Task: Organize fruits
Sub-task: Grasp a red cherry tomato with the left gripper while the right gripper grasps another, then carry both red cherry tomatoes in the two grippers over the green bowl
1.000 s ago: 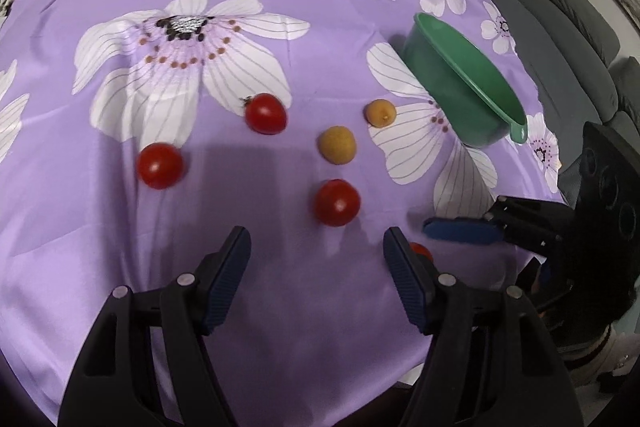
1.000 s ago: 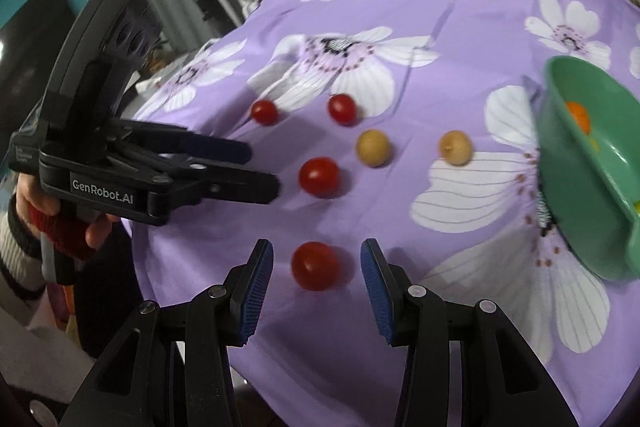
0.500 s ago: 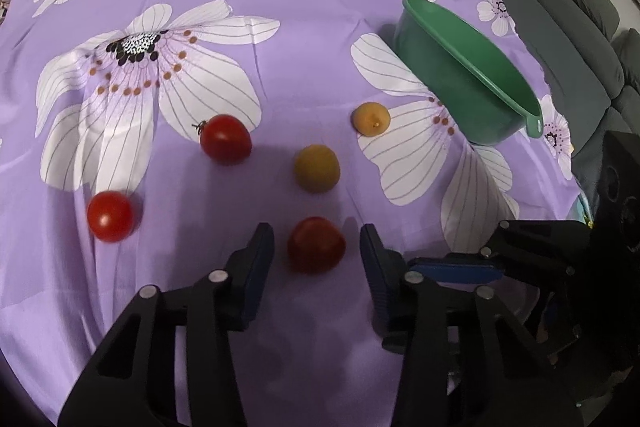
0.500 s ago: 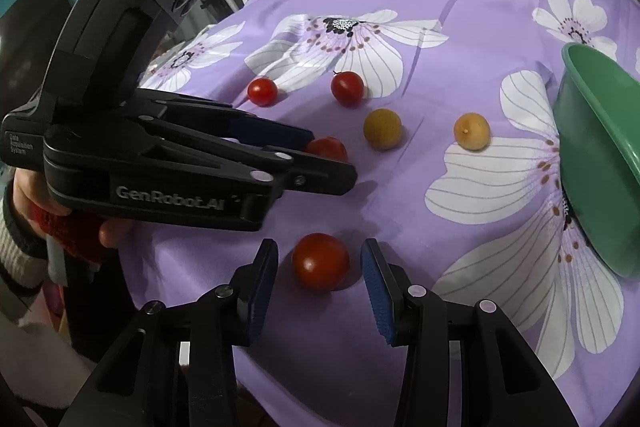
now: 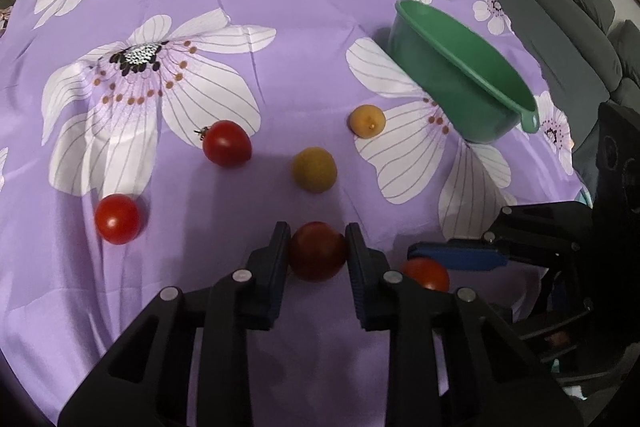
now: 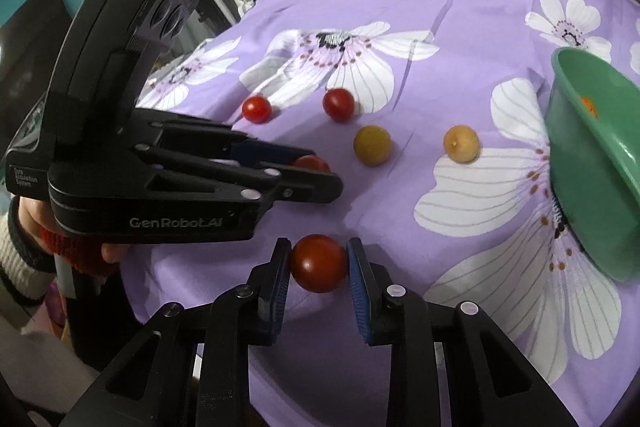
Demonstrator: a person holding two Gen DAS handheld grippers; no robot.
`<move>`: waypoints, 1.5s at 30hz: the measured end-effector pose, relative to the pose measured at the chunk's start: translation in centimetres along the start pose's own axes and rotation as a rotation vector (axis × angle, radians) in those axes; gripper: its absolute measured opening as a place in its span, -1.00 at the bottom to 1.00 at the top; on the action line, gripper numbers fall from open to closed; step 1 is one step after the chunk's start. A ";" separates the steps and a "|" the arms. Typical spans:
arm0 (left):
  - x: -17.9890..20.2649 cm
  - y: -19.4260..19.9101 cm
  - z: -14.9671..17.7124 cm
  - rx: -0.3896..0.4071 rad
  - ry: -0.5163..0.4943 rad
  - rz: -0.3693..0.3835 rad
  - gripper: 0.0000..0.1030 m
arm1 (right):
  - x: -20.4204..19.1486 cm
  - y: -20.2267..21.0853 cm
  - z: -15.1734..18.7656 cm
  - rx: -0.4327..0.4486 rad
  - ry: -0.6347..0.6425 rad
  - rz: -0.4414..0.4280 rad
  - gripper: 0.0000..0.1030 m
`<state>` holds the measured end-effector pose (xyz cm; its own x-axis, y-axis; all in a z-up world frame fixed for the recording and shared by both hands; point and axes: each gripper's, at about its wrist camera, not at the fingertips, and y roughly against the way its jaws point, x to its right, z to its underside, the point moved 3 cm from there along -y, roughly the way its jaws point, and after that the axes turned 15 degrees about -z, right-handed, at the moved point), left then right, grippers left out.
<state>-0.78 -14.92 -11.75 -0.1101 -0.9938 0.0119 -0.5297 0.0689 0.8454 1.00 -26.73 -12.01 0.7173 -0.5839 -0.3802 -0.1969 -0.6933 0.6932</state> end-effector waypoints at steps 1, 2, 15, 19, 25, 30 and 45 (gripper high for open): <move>-0.1 0.3 -0.1 0.002 0.010 0.007 -0.47 | 0.0 0.1 -0.1 0.006 -0.001 0.002 -0.42; -0.2 0.5 -0.1 0.004 0.018 0.015 -0.47 | 0.1 0.4 -0.2 0.016 -0.004 0.002 -0.42; 2.1 2.9 -3.8 0.067 0.033 0.076 -0.47 | 4.2 7.4 -1.0 0.257 -0.138 0.111 -0.42; 4.5 3.4 -5.8 0.120 -0.027 0.092 -0.47 | 5.9 10.7 -0.9 0.357 -0.177 0.189 -0.42; 8.1 2.9 -8.9 0.180 -0.104 0.124 -0.47 | 8.0 13.1 -0.7 0.427 -0.202 0.307 -0.42; 10.9 1.6 -10.6 0.181 -0.148 0.147 -0.47 | 9.5 13.6 -0.3 0.443 -0.212 0.325 -0.42; 14.6 -1.0 -12.0 0.169 -0.248 0.088 -0.47 | 12.1 14.6 0.6 0.498 -0.263 0.328 -0.41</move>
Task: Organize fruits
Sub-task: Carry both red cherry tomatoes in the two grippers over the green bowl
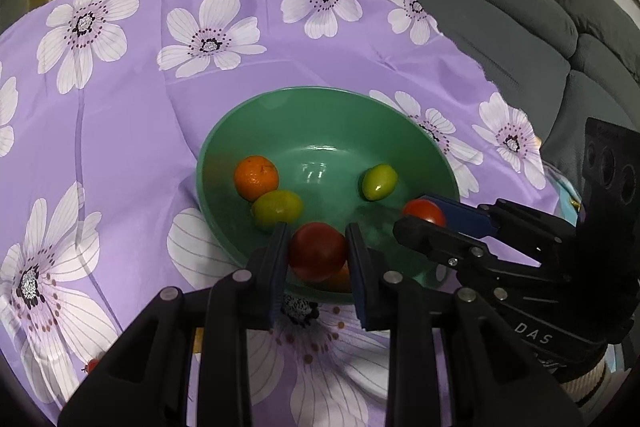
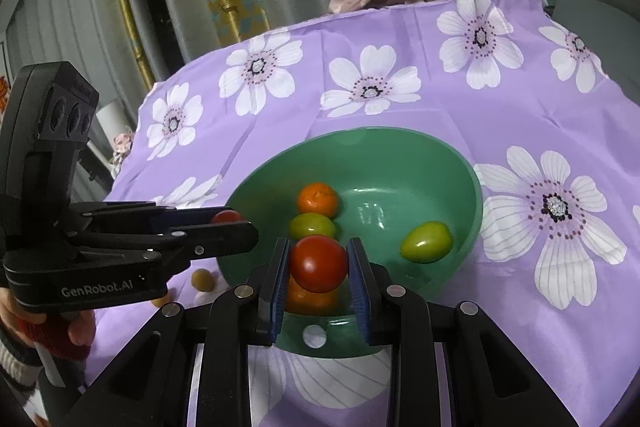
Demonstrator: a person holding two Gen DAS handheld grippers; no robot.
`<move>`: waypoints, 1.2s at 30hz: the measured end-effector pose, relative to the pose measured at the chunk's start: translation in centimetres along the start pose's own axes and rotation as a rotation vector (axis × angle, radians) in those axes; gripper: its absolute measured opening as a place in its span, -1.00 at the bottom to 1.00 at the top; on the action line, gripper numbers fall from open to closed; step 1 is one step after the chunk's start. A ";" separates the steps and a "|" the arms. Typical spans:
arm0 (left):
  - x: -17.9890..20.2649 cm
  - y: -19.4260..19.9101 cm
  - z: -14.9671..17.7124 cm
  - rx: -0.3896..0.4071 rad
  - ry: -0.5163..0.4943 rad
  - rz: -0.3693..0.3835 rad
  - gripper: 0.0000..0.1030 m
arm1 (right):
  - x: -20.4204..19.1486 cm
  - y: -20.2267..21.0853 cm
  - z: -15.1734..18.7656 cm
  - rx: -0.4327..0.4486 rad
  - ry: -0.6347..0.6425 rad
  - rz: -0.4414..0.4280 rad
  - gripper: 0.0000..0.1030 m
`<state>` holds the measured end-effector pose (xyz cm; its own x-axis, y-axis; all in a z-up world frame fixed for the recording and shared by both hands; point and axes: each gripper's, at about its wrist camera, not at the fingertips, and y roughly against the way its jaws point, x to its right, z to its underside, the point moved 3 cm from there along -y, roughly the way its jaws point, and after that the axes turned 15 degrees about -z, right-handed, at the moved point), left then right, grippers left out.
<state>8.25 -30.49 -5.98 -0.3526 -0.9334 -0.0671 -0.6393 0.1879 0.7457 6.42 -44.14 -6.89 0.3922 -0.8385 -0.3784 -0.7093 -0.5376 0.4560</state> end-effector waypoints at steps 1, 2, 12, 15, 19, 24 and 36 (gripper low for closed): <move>0.1 -0.1 0.0 -0.003 -0.003 -0.003 -0.47 | 0.1 0.0 0.0 0.003 -0.005 -0.002 -0.41; 0.1 -0.3 -0.1 -0.005 -0.006 -0.006 -0.47 | 0.3 0.1 0.1 0.006 -0.009 -0.004 -0.41; 0.3 -1.2 -0.2 -0.021 -0.017 -0.034 -0.47 | 1.0 0.0 0.0 0.028 -0.029 -0.014 -0.41; 0.4 -1.6 -0.1 -0.028 -0.022 -0.046 -0.47 | 1.2 -0.2 0.0 0.046 -0.046 -0.028 -0.41; 0.7 -1.9 -0.1 -0.033 -0.043 -0.063 -0.47 | 1.2 -0.3 -0.2 0.061 -0.044 -0.039 -0.41; 0.8 -2.1 -0.2 -0.028 -0.068 -0.086 -0.46 | 1.3 -0.3 -0.2 0.072 -0.048 -0.045 -0.41; 1.3 -2.7 -0.1 -0.043 -0.109 -0.142 -0.46 | 1.6 0.1 0.0 0.068 -0.035 -0.026 -0.41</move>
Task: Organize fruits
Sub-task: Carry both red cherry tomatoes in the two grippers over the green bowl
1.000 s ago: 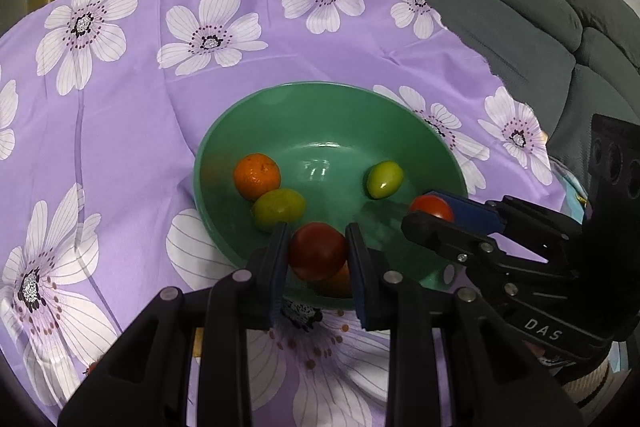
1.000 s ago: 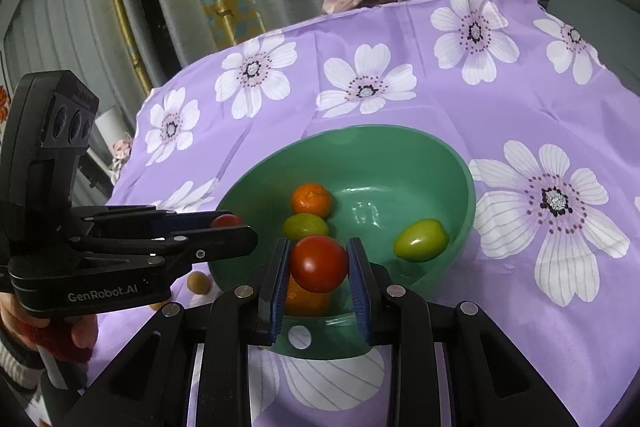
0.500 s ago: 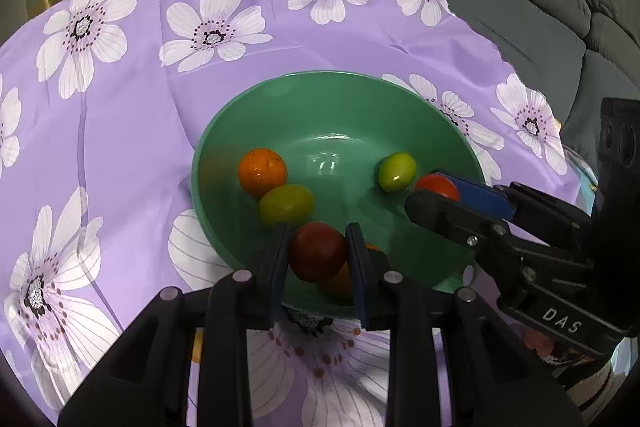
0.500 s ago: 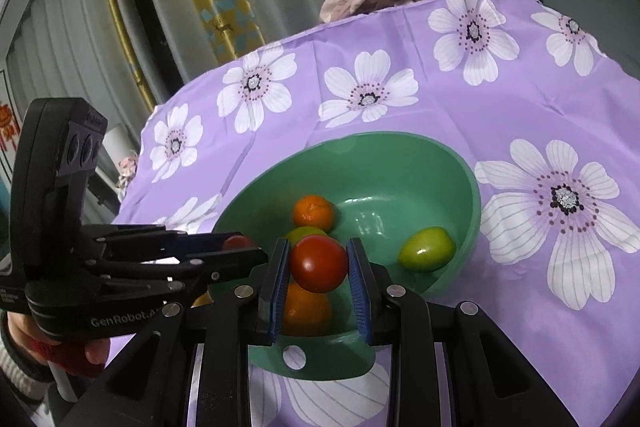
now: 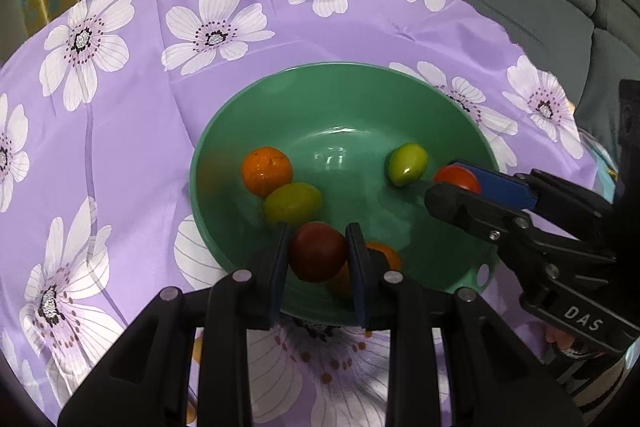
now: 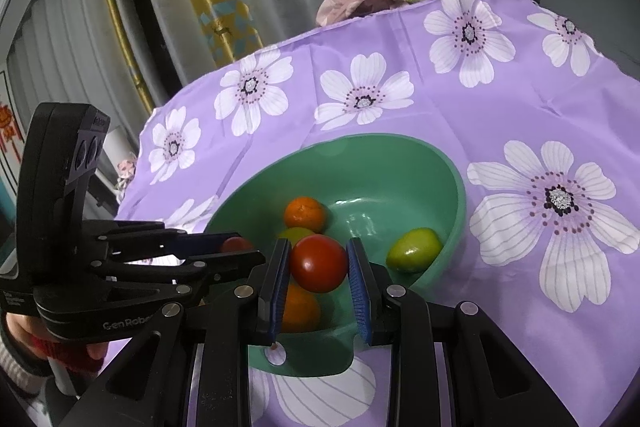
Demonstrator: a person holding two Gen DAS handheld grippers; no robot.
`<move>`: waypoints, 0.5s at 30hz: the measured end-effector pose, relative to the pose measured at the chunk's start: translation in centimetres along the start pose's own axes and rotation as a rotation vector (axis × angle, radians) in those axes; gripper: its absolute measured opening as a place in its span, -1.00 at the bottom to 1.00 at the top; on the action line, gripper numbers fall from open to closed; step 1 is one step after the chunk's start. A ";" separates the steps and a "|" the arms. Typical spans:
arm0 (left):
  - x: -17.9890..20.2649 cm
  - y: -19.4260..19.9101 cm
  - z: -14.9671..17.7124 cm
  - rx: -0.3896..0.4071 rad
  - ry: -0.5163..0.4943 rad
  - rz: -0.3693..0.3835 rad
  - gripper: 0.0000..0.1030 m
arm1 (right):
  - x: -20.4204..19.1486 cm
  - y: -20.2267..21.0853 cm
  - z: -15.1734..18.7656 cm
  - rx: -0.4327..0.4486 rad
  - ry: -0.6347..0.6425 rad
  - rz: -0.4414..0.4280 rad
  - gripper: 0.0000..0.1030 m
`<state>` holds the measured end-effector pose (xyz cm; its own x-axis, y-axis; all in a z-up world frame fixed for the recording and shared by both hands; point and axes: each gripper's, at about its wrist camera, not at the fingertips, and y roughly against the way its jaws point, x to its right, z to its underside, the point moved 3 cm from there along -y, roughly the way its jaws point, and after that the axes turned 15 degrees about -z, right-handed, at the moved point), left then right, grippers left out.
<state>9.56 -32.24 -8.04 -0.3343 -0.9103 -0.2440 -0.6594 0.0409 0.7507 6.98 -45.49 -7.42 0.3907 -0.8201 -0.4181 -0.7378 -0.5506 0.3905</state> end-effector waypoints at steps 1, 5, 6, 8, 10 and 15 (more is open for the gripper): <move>0.1 -0.1 0.0 -0.001 -0.006 -0.011 -0.46 | -0.1 0.0 0.0 -0.003 0.004 0.005 -0.41; 0.3 -0.2 0.1 -0.010 -0.024 -0.047 -0.46 | -0.2 0.2 0.1 -0.010 0.017 0.028 -0.41; 0.4 -0.3 0.0 -0.012 -0.028 -0.051 -0.46 | -0.3 0.2 0.2 -0.011 0.019 0.034 -0.41; 0.5 -0.3 0.1 -0.014 -0.031 -0.053 -0.46 | -0.2 0.3 0.2 -0.012 0.021 0.043 -0.41; 0.5 -0.4 0.1 -0.014 -0.037 -0.063 -0.46 | -0.2 0.4 0.2 -0.012 0.025 0.046 -0.41; 0.6 -0.4 0.1 -0.014 -0.047 -0.077 -0.46 | -0.3 0.4 0.2 -0.016 0.043 0.057 -0.41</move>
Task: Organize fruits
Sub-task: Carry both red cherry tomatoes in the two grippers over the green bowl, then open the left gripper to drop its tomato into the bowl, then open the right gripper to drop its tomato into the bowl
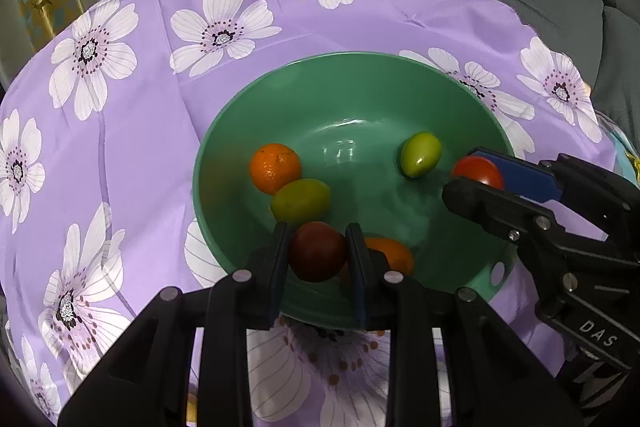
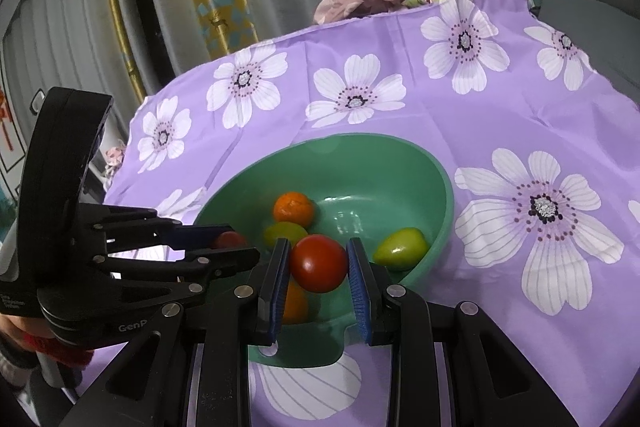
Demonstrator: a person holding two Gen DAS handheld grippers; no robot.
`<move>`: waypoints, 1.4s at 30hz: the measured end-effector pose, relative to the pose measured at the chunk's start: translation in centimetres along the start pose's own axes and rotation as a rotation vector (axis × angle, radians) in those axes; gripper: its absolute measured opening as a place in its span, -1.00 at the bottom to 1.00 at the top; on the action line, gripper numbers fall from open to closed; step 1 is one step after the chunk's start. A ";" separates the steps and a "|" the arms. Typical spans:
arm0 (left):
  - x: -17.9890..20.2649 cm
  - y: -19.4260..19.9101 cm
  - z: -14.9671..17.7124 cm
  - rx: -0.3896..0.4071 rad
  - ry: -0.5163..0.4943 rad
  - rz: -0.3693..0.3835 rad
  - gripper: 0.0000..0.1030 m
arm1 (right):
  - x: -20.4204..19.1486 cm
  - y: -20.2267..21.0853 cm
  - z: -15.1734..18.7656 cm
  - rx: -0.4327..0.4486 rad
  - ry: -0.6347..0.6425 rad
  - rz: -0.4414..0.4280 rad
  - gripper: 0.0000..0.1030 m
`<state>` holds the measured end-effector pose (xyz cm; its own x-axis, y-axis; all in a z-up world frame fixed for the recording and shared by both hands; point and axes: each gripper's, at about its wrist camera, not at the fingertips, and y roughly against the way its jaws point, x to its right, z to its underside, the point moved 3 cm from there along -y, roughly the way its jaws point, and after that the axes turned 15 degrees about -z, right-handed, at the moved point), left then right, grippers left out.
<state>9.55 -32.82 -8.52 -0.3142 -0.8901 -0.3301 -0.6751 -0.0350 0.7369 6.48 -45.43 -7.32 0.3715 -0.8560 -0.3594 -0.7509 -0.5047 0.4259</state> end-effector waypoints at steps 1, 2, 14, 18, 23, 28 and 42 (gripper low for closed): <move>0.0 0.0 0.0 0.000 -0.001 -0.002 -0.46 | 0.0 0.0 0.0 0.000 0.001 0.000 -0.41; 0.1 0.0 0.0 0.001 -0.003 -0.004 -0.46 | 0.0 0.0 0.0 0.000 -0.001 -0.001 -0.41; 0.3 -0.1 0.0 -0.003 -0.018 -0.016 -0.46 | -0.1 0.0 0.1 0.001 -0.001 0.002 -0.41; 0.4 -0.2 0.0 -0.005 -0.016 -0.015 -0.45 | -0.1 0.1 0.1 0.001 -0.001 0.004 -0.41; 0.6 -0.2 0.0 -0.007 -0.017 -0.017 -0.44 | -0.2 0.0 0.0 -0.003 0.008 0.009 -0.41; 0.6 -0.2 0.0 -0.007 -0.018 -0.017 -0.44 | -0.1 0.0 0.0 -0.004 0.009 0.007 -0.41; 0.6 -0.1 -0.1 0.006 -0.016 -0.013 -0.13 | -0.1 0.1 0.0 -0.007 0.009 0.007 -0.41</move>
<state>9.46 -33.42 -8.71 -0.3157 -0.8823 -0.3492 -0.6831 -0.0441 0.7290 6.34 -45.35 -7.26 0.3712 -0.8603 -0.3493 -0.7496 -0.4997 0.4341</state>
